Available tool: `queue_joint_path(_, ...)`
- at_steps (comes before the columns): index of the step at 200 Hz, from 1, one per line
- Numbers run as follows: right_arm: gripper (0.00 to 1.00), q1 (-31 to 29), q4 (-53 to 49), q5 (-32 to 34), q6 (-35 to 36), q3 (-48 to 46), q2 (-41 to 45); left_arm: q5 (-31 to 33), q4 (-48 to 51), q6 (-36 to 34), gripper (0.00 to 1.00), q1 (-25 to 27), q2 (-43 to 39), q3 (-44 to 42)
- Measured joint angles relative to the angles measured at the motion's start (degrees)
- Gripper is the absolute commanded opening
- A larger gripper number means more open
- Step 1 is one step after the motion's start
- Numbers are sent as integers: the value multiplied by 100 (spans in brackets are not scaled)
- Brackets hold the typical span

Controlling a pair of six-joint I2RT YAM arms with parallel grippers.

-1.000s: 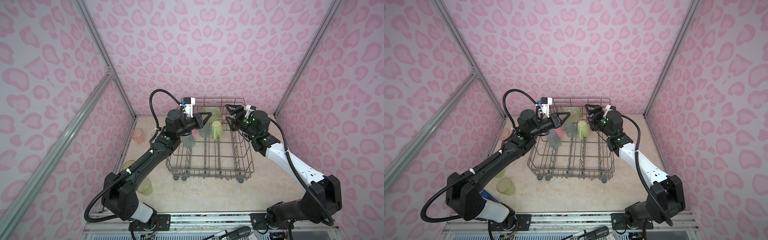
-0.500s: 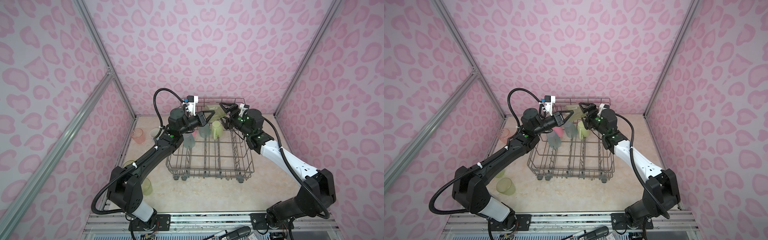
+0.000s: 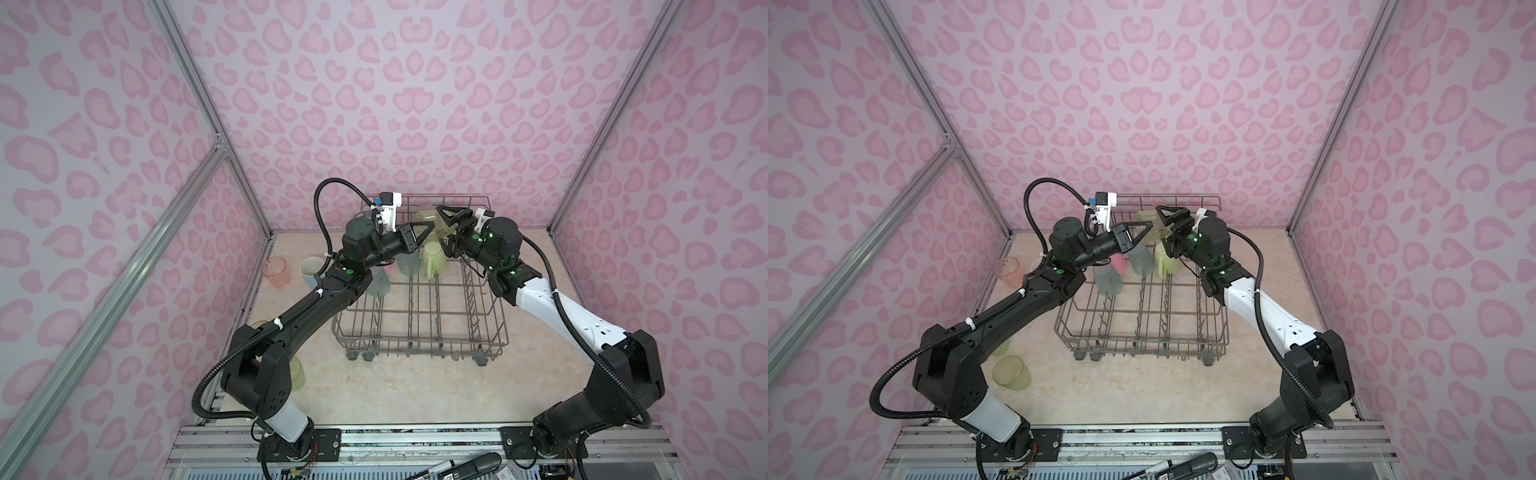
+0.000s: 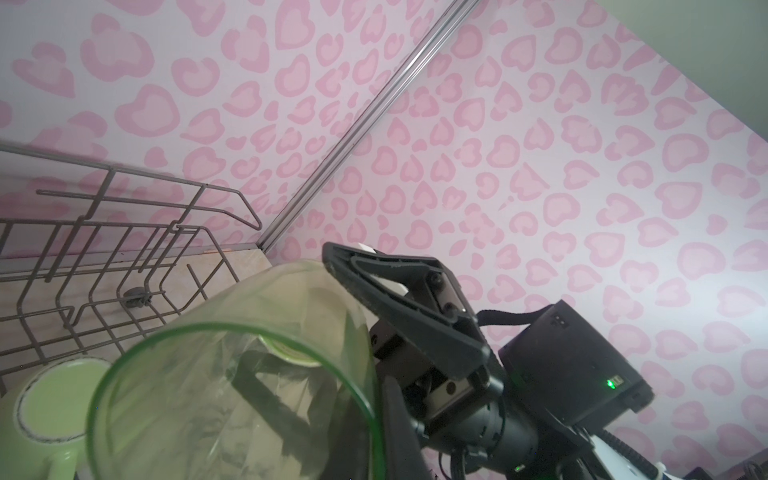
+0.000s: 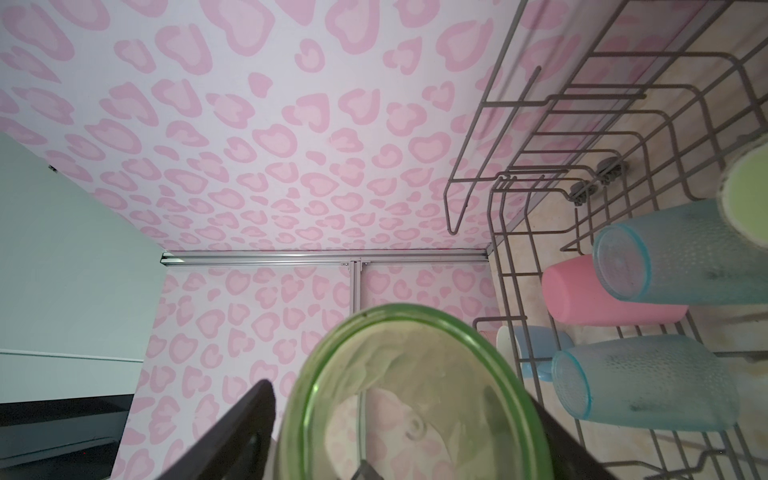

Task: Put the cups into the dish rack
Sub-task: 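Bring both grippers together over the rack and grasp the green glass with the right gripper, then open the left gripper and draw it back while the right gripper holds the glass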

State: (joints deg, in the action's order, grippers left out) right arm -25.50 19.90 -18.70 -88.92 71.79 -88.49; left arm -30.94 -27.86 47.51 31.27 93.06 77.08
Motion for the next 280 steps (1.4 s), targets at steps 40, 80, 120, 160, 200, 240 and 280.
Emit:
queue_joint_path(40, 65, -26, 28, 92, 66, 22, 33, -13, -7, -2, 20, 4, -2, 37)
queue_joint_path(80, 59, -44, -37, 210, 278, 22, 151, -9, 55, -24, 40, 4, -48, 35)
queue_joint_path(120, 57, -48, -282, 376, 638, -35, 339, 92, 369, -162, 74, 2, -284, -109)
queue_joint_path(160, 57, -48, -501, 595, 1056, -133, 507, 273, 968, -367, 82, -2, -516, -229)
queue_joint_path(200, 56, -63, -782, 874, 1521, -236, 636, 551, 1849, -649, 90, -4, -715, -177)
queue_joint_path(240, 57, -321, -1172, 1272, 2520, -205, 804, 1023, 3250, -1176, 98, -17, -916, 297)
queue_joint_path(280, 57, -817, -1537, 1996, 3853, -184, 922, 1867, 4656, -1617, 98, -190, -1137, 682)
